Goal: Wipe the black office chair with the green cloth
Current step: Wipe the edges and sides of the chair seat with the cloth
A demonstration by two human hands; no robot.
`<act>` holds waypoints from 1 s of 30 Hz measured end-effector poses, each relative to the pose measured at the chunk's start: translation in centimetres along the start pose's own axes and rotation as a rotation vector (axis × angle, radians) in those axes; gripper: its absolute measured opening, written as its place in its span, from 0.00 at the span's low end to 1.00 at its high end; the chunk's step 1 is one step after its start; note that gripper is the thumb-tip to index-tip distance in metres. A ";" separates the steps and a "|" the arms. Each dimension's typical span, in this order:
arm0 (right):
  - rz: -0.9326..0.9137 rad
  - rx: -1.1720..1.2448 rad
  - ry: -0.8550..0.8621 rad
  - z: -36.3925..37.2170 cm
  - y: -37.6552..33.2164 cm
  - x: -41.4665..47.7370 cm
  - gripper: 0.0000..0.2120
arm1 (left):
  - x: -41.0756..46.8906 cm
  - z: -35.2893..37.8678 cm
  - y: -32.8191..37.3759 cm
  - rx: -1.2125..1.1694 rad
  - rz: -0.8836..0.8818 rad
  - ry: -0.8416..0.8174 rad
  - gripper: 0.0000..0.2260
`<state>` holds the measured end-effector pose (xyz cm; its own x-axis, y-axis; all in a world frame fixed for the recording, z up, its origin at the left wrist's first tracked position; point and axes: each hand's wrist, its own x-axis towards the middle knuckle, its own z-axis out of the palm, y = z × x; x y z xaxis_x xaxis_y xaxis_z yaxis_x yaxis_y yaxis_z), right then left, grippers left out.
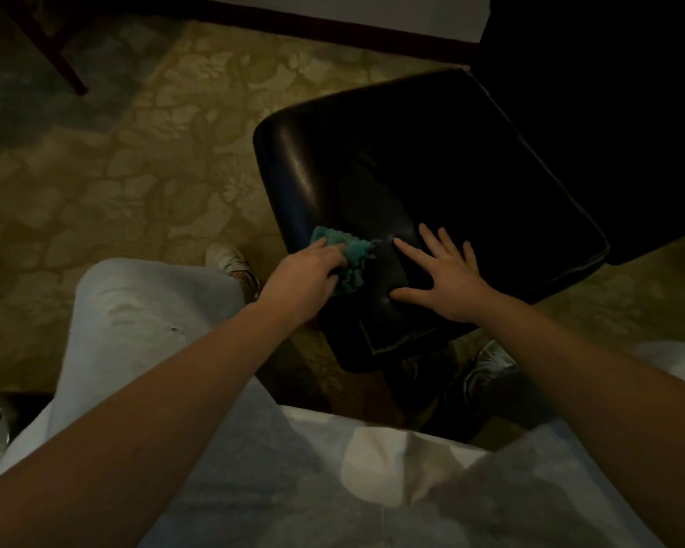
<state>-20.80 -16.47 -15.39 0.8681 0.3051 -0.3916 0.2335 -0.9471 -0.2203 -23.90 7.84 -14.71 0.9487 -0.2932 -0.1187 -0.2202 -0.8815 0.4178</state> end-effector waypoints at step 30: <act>0.025 -0.018 0.067 1.0 -0.3 0.7 0.41 | -1.6 0.3 3.3 -0.063 -0.187 0.102 0.10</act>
<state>-20.71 -15.91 -16.44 0.9010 0.2743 -0.3360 0.2186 -0.9562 -0.1945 -26.24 5.31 -13.45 0.9904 -0.0854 -0.1087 -0.0271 -0.8910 0.4533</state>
